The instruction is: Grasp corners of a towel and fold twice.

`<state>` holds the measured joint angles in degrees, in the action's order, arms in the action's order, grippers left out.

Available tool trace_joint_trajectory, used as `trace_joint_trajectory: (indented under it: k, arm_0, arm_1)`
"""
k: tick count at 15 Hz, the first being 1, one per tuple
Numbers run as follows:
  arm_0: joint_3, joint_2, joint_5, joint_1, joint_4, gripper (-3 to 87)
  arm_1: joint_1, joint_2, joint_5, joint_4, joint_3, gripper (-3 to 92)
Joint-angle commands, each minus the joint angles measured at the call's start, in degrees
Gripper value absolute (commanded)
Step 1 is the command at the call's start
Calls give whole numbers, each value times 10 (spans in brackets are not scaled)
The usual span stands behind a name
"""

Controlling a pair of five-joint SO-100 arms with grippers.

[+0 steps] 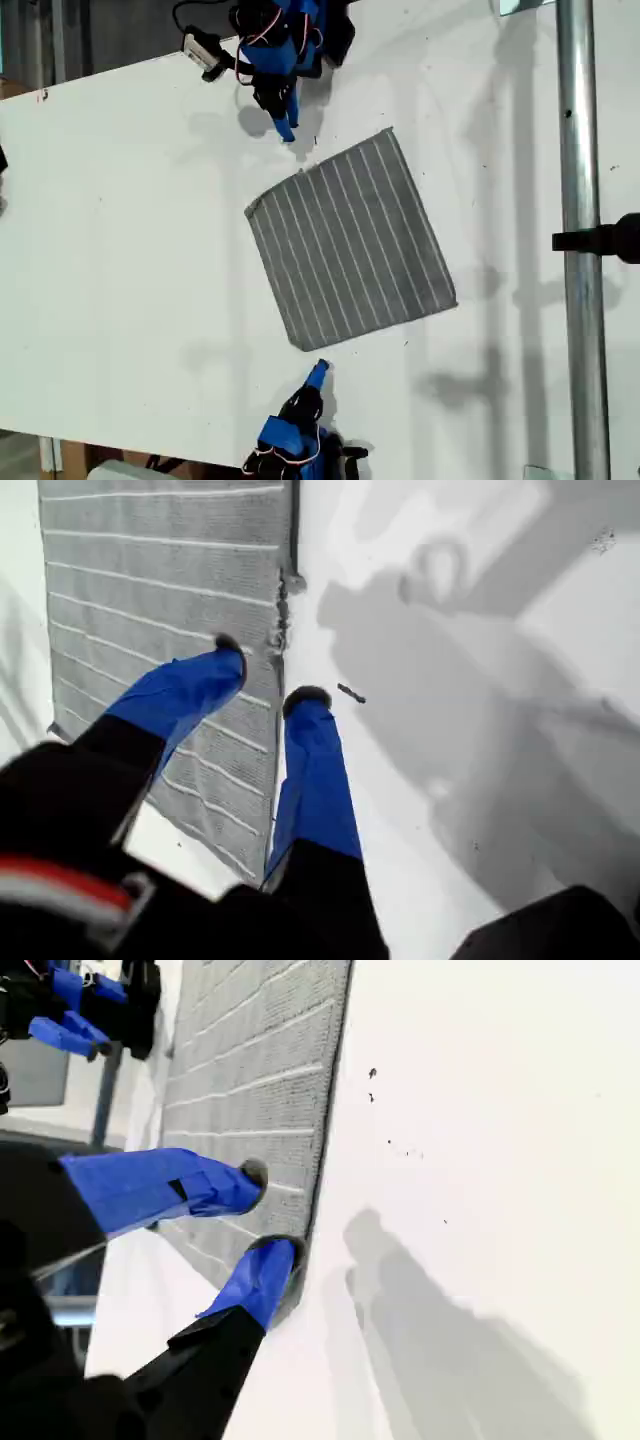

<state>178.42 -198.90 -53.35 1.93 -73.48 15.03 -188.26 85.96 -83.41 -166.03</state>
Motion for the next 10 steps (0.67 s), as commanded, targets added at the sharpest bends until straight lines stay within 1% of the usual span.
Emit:
trace_joint_trajectory:
  k: [1, 6, 7, 8, 9, 10]
  arm_0:
    - [-2, 1, -225, 45, 36, -29]
    - [-2, 1, -229, 44, 34, -29]
    - [0, 1, -238, 47, 30, -29]
    - [1, 1, -246, 47, 21, -29]
    - [1, 1, -247, 47, 18, -29]
    - [1, 1, -247, 47, 18, -29]
  arm_1:
    - [-149, -5, 1, 69, 17, -3]
    - [-148, -5, 1, 64, 18, -3]
    - [-144, -5, -17, 62, 32, -3]
    - [-163, 3, -57, 79, 60, -3]
    - [-189, 52, -61, 84, 107, -3]
    - [-217, 163, -60, 88, 169, -3]
